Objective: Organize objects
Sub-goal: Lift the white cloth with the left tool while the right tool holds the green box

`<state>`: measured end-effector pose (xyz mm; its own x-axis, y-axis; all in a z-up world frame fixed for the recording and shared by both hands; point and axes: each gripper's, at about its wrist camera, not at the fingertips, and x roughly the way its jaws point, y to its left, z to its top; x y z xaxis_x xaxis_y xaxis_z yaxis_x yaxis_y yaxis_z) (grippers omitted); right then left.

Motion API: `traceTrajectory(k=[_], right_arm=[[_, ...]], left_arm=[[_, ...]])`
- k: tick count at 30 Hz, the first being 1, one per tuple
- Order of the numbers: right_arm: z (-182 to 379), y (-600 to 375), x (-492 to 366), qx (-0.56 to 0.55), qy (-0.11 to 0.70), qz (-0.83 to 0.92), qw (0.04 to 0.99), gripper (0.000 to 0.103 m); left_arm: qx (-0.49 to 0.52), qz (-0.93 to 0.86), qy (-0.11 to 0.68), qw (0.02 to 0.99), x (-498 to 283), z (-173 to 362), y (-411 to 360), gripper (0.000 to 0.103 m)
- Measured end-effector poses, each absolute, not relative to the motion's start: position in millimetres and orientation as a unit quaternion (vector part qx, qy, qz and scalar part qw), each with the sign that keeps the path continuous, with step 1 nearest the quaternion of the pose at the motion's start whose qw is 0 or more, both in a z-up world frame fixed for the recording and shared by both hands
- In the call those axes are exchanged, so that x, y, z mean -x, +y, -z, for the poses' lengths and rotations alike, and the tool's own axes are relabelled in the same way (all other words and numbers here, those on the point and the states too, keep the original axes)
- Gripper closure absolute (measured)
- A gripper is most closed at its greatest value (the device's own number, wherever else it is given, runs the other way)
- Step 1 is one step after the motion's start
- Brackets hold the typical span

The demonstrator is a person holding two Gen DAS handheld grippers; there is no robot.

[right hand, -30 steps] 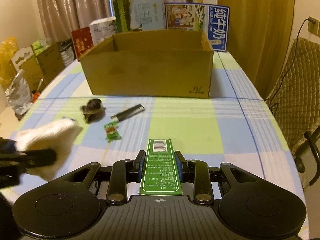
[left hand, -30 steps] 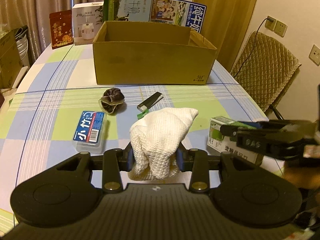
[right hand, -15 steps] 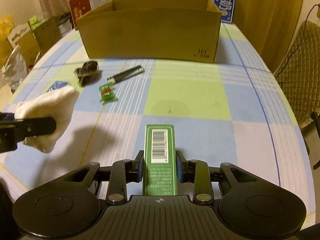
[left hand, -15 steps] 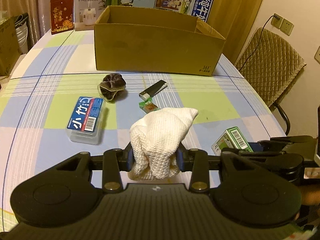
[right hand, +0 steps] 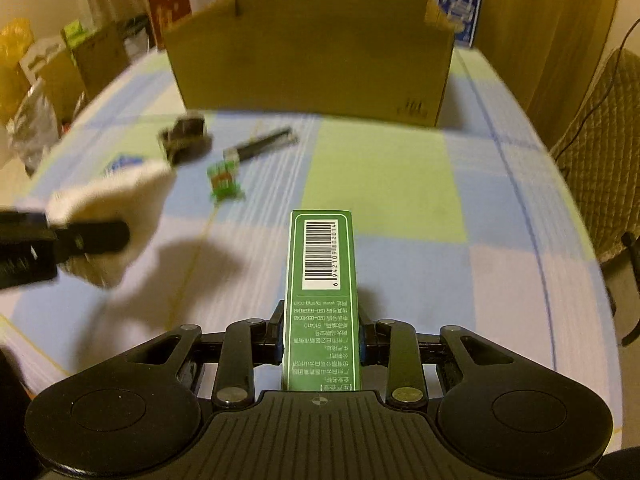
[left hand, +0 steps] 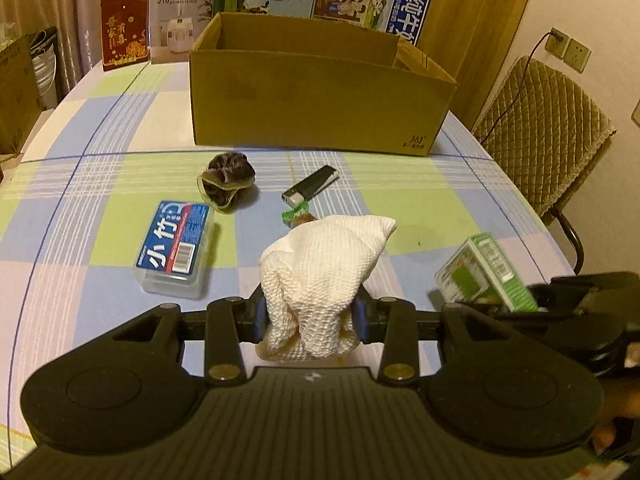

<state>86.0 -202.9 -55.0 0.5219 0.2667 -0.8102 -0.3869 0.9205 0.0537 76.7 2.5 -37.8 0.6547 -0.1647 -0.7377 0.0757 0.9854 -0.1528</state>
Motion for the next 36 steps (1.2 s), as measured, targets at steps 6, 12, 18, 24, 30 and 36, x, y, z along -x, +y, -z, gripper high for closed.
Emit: traceTrajectory(k=[6, 12, 18, 24, 30, 36], right_arm=[[29, -205, -86, 0.051, 0.428, -0.191, 0.882, 0.076], [18, -207, -81, 0.041, 0.423, -0.193, 0.884, 0.076], [13, -209, -76, 0.037, 0.418, -0.194, 0.887, 0.076], [11, -210, -75, 0.036, 0.415, -0.194, 0.888, 0.076], [10, -211, -76, 0.036, 0.415, -0.194, 0.888, 0.076], [12, -212, -77, 0.034, 0.417, -0.192, 0.887, 0.076]], left_arm=[[0.050, 0.068, 0.399, 0.913, -76, 25, -2, 0.069], [0.044, 0.073, 0.395, 0.915, -71, 20, -8, 0.069], [0.042, 0.073, 0.391, 0.916, -67, 15, -8, 0.068], [0.041, 0.074, 0.388, 0.918, -65, 13, -9, 0.069], [0.041, 0.075, 0.387, 0.918, -65, 12, -9, 0.069], [0.042, 0.076, 0.389, 0.917, -66, 13, -10, 0.068]])
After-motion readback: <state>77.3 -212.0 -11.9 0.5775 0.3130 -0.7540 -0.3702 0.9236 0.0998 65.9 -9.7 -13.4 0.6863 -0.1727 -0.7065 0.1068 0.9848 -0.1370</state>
